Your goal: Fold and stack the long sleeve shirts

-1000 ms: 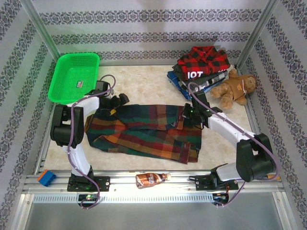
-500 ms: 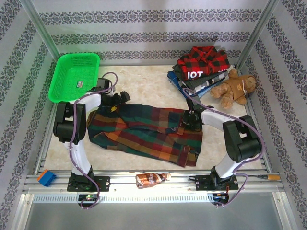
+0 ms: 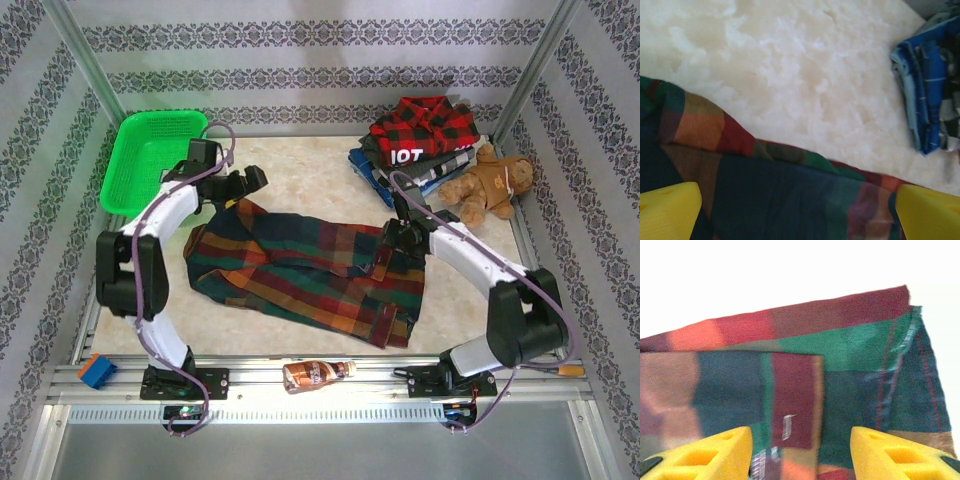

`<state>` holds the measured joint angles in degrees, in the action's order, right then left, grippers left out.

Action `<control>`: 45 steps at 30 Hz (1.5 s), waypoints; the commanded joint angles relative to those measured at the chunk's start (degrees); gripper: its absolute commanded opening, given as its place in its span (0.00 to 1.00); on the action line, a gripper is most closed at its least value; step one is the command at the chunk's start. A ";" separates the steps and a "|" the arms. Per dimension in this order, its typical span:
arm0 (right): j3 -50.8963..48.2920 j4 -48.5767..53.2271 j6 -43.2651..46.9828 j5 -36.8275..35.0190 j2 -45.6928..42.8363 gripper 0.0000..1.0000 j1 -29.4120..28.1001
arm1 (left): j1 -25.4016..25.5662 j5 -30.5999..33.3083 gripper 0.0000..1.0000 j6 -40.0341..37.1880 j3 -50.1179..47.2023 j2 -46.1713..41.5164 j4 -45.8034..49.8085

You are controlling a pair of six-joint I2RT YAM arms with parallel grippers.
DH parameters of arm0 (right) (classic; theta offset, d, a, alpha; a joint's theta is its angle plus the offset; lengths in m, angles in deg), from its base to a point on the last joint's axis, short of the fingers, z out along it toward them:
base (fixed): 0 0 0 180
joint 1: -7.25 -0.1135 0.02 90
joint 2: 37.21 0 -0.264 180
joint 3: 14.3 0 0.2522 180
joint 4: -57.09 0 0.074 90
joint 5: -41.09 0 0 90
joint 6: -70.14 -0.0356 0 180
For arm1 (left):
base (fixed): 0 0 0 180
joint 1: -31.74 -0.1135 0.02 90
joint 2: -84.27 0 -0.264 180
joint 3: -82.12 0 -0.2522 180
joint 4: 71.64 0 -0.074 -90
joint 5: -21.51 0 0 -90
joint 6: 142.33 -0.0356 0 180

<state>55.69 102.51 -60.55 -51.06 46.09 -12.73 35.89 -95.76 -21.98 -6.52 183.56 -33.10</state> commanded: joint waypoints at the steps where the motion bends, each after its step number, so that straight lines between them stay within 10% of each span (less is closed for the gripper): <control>1: 3.28 2.50 3.11 3.65 2.01 0.51 -2.55 | 0.82 3.52 0.99 -0.07 -5.65 -4.02 9.22; 11: 5.33 0.11 0.35 4.44 13.49 0.29 -7.41 | 3.01 10.11 0.36 4.14 -18.76 -4.91 7.08; 22: 5.35 0.68 -3.39 2.50 19.38 0.25 -8.47 | 3.78 13.28 0.30 2.16 -13.42 7.86 3.95; 45: 4.08 -9.74 -31.15 10.45 22.09 0.24 -25.06 | 2.76 5.98 0.23 4.45 37.31 45.25 -5.56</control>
<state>60.80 95.05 -83.89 -42.25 66.18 -35.53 39.14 -89.83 -17.98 27.42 224.52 -39.70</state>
